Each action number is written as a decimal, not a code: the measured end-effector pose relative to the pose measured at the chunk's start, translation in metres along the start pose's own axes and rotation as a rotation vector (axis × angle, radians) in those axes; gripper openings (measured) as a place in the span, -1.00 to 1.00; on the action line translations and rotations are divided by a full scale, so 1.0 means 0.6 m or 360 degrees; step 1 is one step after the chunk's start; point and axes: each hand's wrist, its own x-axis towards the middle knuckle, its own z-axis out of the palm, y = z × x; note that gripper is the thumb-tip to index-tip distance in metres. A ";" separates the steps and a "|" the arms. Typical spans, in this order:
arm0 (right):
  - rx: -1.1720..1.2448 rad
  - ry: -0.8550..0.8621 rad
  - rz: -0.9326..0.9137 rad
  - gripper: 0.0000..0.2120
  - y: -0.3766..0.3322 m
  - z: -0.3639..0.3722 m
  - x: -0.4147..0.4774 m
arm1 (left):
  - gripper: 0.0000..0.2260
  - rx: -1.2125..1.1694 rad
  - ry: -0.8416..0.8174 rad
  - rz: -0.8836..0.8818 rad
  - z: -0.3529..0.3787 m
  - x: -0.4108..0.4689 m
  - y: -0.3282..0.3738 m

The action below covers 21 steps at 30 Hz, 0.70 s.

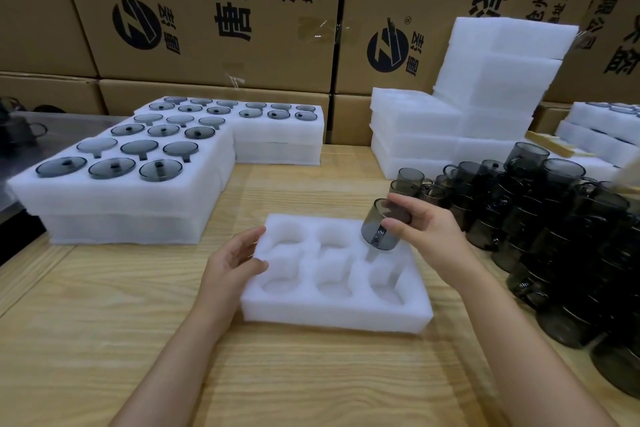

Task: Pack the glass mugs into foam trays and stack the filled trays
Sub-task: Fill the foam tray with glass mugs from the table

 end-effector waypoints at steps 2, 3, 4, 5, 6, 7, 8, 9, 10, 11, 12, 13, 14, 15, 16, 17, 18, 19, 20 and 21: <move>-0.0094 -0.0087 0.0025 -0.51 0.000 -0.007 0.002 | -0.53 0.0008 0.0005 -0.0007 0.000 0.000 0.001; -0.0179 -0.0123 0.0025 -0.51 -0.001 -0.011 0.004 | -0.53 0.0010 0.0006 -0.0014 0.000 -0.001 0.002; -0.0271 -0.0161 0.0025 -0.50 -0.002 -0.013 0.005 | -0.52 0.0015 0.0004 -0.0019 0.000 -0.001 0.003; -0.0352 -0.0195 0.0026 -0.50 -0.004 -0.015 0.007 | -0.51 0.0022 0.0004 -0.0021 0.000 -0.001 0.003; -0.0421 -0.0223 0.0028 -0.50 -0.004 -0.014 0.008 | -0.50 0.0026 0.0008 -0.0026 0.001 -0.002 0.003; -0.0481 -0.0240 0.0028 -0.50 -0.004 -0.012 0.010 | -0.50 0.0027 0.0015 -0.0032 0.002 -0.002 0.004; -0.0529 -0.0247 0.0032 -0.50 -0.003 -0.009 0.011 | -0.50 0.0026 0.0021 -0.0039 0.003 -0.003 0.004; -0.0554 -0.0246 0.0039 -0.50 -0.002 -0.006 0.010 | -0.50 0.0027 0.0025 -0.0043 0.003 -0.003 0.005; -0.0559 -0.0238 0.0045 -0.49 0.000 -0.004 0.007 | -0.51 0.0028 0.0027 -0.0046 0.003 -0.003 0.005; -0.0564 -0.0222 0.0041 -0.47 0.003 -0.003 0.004 | -0.50 0.0031 0.0026 -0.0049 0.003 -0.003 0.005; -0.0593 -0.0197 0.0022 -0.46 0.007 -0.002 0.000 | -0.50 0.0035 0.0024 -0.0052 0.003 -0.002 0.005; -0.0650 -0.0171 -0.0011 -0.47 0.011 -0.002 -0.004 | -0.50 0.0034 0.0024 -0.0057 0.003 -0.002 0.004; -0.0709 -0.0150 -0.0042 -0.48 0.014 -0.002 -0.008 | -0.50 0.0026 0.0024 -0.0061 0.003 -0.002 0.004; -0.0757 -0.0138 -0.0061 -0.49 0.015 -0.003 -0.011 | -0.52 0.0021 0.0023 -0.0061 0.003 -0.002 0.003; -0.0799 -0.0143 -0.0058 -0.50 0.016 -0.003 -0.013 | -0.53 0.0020 0.0019 -0.0058 0.003 -0.003 0.002; -0.0839 -0.0168 -0.0044 -0.51 0.016 -0.003 -0.015 | -0.53 0.0020 0.0017 -0.0055 0.003 -0.003 0.002; -0.0884 -0.0206 -0.0023 -0.53 0.015 -0.003 -0.015 | -0.52 0.0022 0.0016 -0.0053 0.003 -0.002 0.002; -0.0944 -0.0252 -0.0006 -0.54 0.013 -0.004 -0.016 | -0.51 0.0026 0.0015 -0.0052 0.002 -0.002 0.003; -0.1031 -0.0308 0.0004 -0.54 0.010 -0.005 -0.015 | -0.50 0.0027 0.0016 -0.0049 0.003 -0.002 0.004; -0.1128 -0.0373 0.0011 -0.55 0.006 -0.005 -0.012 | -0.50 0.0024 0.0017 -0.0046 0.003 -0.003 0.005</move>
